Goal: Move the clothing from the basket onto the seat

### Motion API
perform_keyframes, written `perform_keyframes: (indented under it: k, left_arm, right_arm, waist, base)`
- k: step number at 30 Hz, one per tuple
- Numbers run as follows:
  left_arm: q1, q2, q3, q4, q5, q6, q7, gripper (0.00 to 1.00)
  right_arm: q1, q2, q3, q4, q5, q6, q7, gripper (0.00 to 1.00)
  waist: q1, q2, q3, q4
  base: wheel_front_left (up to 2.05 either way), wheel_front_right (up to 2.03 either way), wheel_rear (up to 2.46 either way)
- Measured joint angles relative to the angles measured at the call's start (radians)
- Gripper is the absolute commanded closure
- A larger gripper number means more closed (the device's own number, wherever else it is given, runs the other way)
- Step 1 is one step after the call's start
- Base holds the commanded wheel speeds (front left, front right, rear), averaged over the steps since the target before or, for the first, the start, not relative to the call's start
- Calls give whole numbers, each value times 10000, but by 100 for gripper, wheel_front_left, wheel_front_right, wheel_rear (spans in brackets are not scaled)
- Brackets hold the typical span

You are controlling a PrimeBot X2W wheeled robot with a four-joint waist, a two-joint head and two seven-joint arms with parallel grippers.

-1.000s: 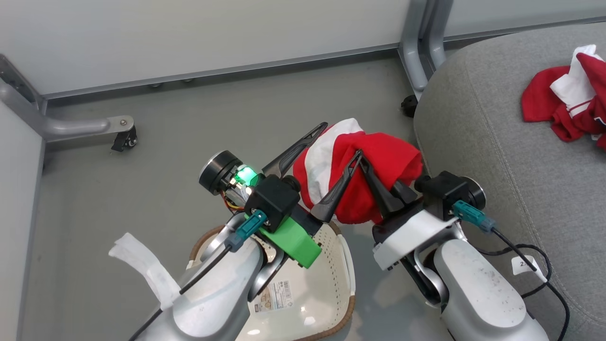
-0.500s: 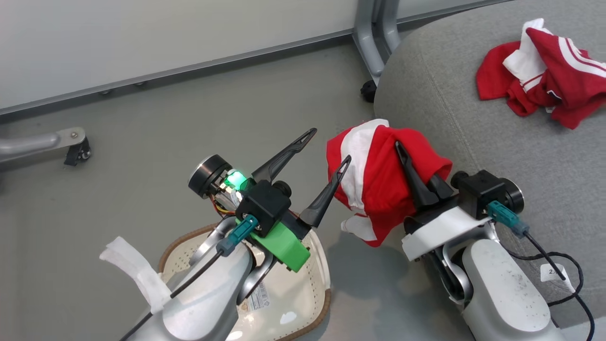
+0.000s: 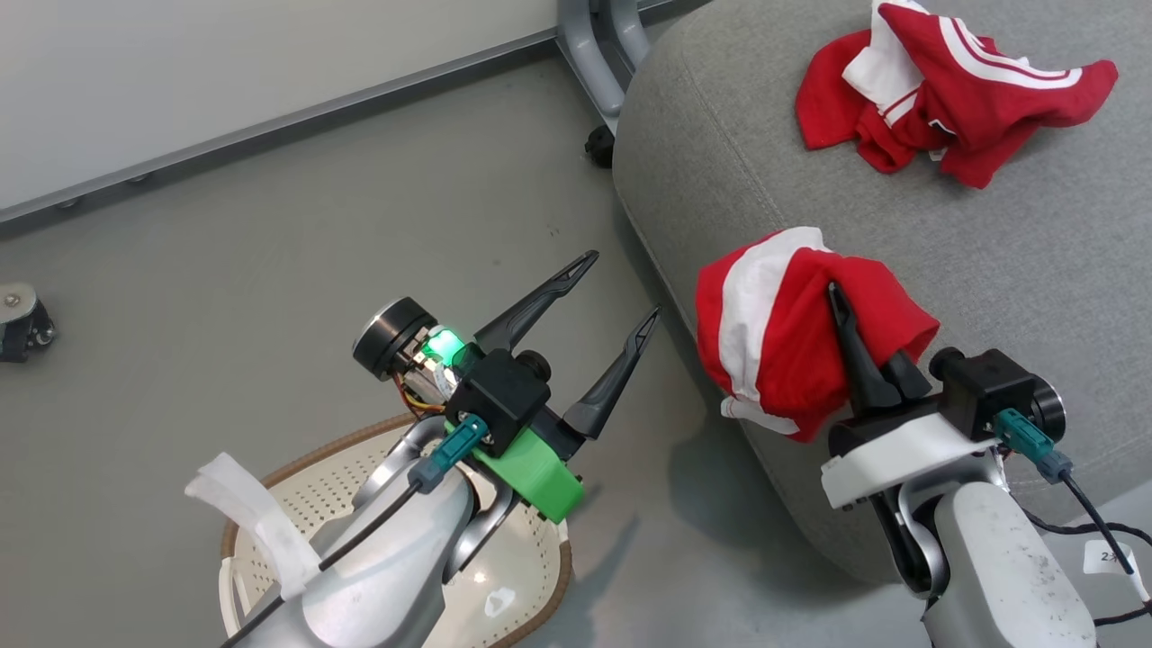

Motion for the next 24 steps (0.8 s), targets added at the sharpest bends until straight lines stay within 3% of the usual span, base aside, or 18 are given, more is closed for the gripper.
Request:
perform_keyframes:
  k: [11,24]
  left_arm:
    - [-26,157,-84,-29,0,23,0,0]
    - [-382,451,-234,-286,-2,23,90,0]
  right_arm:
    - [216,0,-410,-251,21,0,-2,100]
    - [-2517,-2,-1333,-581,-545,0,-2,100]
  waist:
    - [0,0,484,-450]
    - [0,0,1439,-375]
  base:
    - [0,0,0]
    - [0,0,0]
